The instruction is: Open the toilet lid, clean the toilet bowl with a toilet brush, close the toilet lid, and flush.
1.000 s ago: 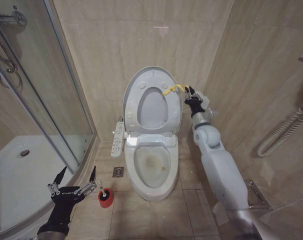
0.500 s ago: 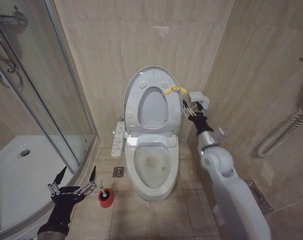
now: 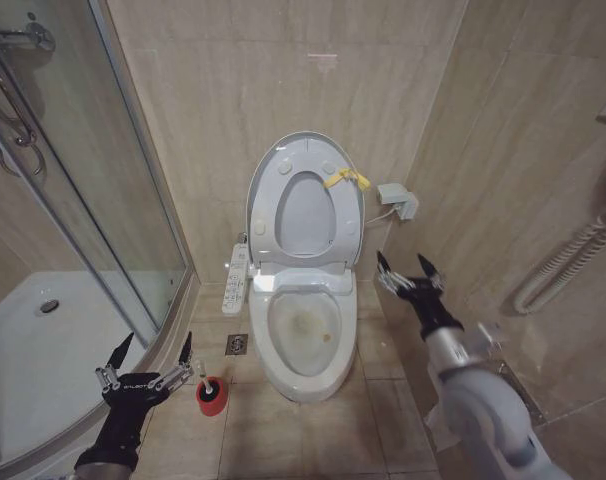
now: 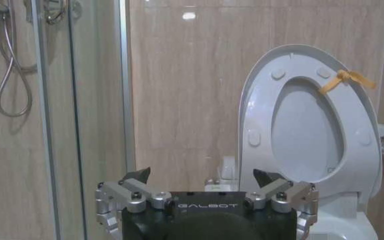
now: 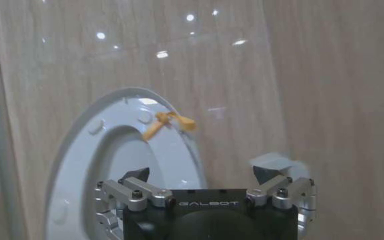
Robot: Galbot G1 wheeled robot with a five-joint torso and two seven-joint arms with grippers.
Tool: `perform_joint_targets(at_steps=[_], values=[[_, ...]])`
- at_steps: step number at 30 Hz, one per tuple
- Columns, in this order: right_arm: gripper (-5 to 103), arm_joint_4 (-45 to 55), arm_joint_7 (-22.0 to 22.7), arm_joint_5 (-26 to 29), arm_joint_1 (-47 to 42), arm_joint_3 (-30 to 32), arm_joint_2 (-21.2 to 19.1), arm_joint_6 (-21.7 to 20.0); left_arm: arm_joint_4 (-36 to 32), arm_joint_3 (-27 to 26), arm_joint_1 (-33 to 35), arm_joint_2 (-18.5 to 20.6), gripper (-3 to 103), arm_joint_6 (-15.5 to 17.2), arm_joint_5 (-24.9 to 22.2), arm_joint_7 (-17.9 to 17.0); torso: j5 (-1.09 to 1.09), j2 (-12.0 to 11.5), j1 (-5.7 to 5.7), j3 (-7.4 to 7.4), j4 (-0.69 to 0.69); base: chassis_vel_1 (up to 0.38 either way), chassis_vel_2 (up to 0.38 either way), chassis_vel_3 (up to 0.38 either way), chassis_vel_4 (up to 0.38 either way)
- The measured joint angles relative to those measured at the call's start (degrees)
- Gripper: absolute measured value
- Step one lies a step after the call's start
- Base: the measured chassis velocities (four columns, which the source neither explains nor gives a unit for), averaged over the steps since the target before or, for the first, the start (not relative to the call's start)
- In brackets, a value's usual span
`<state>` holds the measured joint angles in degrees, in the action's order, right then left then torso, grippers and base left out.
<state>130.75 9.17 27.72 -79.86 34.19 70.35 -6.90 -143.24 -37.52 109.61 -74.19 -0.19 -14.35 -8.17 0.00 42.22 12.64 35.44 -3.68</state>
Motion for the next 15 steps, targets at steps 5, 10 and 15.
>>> perform_joint_targets(at_steps=[5,10,15], values=[[100,0.55,-3.39,-7.49,-8.05,4.74,1.36,4.17,0.0,0.0,0.0,0.0,100,0.0,0.0,0.0,0.0,0.0,0.0,0.0,0.02,0.0,0.0,0.0,0.0],[100,2.32,-5.3,-11.25,-13.39,6.76,6.23,8.35,-0.01,0.0,0.0,0.0,100,0.0,0.0,0.0,-0.01,0.0,0.0,0.0,0.01,0.0,0.0,0.0,0.0],[100,3.14,-7.73,-13.3,-17.27,6.87,9.82,11.49,0.0,0.0,0.0,0.0,100,0.0,0.0,0.0,-0.02,0.0,0.0,0.0,-0.02,0.0,0.0,0.0,0.0]])
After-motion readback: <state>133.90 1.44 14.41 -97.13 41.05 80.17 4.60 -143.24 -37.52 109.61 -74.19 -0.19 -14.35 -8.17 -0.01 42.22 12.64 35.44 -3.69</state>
